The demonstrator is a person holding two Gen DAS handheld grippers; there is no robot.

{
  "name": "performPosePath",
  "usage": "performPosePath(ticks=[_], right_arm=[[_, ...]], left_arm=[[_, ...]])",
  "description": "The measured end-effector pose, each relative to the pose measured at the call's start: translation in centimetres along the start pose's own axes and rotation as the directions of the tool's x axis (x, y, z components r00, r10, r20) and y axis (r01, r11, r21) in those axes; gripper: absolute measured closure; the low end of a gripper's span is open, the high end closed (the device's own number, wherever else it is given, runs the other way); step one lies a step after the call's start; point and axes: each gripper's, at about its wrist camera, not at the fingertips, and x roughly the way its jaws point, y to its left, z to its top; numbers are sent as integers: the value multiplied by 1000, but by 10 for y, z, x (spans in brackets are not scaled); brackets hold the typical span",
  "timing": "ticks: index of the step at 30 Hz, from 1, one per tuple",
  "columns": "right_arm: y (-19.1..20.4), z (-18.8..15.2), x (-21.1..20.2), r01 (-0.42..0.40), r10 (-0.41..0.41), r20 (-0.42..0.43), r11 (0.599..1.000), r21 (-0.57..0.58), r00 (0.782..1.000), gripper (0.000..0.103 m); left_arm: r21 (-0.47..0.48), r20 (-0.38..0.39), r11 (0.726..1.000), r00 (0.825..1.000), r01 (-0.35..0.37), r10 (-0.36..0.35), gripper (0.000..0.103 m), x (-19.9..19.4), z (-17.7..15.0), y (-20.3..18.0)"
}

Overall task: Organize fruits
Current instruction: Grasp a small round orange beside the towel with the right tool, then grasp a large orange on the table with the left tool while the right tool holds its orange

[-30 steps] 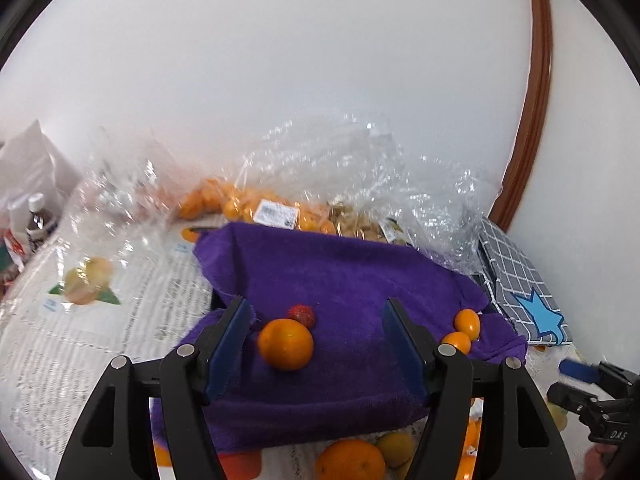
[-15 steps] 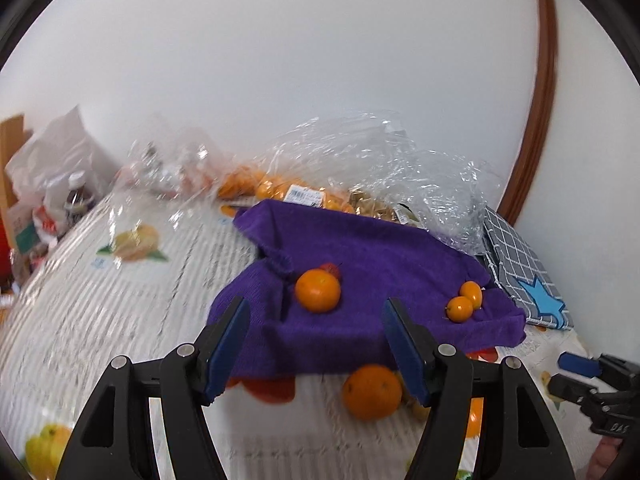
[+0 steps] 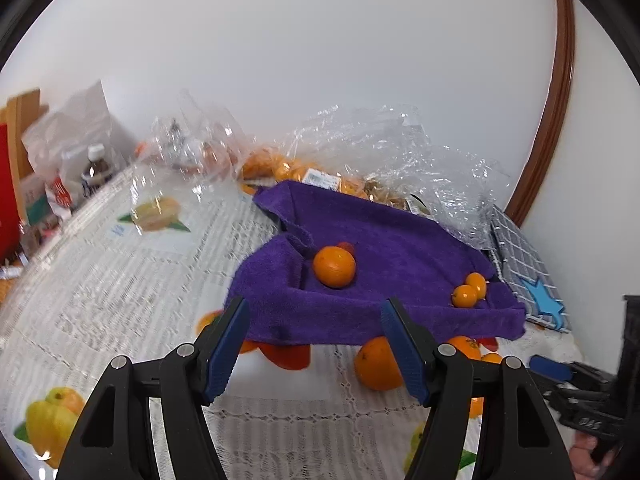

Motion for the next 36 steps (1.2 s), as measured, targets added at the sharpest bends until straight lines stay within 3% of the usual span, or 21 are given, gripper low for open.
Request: performPosePath(ticks=[8, 11, 17, 23, 27, 31, 36], right_arm=[[7, 4, 40, -33, 31, -84, 999, -25, 996, 59], [11, 5, 47, -34, 28, -94, 998, -56, 995, 68], [9, 1, 38, 7, -14, -66, 995, -101, 998, 68], [-20, 0, 22, 70, -71, -15, 994, -78, 997, 68], [-37, -1, 17, 56, -57, -12, 998, -27, 998, 68], [-43, -2, 12, 35, -35, 7, 999, 3, 999, 68], [-42, -1, 17, 40, -40, -17, 999, 5, 999, 68]], left_arm=[[-32, -66, 999, 997, 43, -45, 37, 11, -4, 2], [-40, -72, 998, 996, 42, -44, 37, 12, -4, 3], [-39, -80, 998, 996, 41, -44, 37, 13, -4, 2], [-30, -88, 999, 995, 45, -48, 37, 15, -5, 0], [-18, -93, 998, 994, 54, -56, 37, 15, -6, -3], [0, -106, 996, 990, 91, -91, 37, 15, -8, -9], [26, -180, 986, 971, 163, -156, 37, 26, -13, -21]])
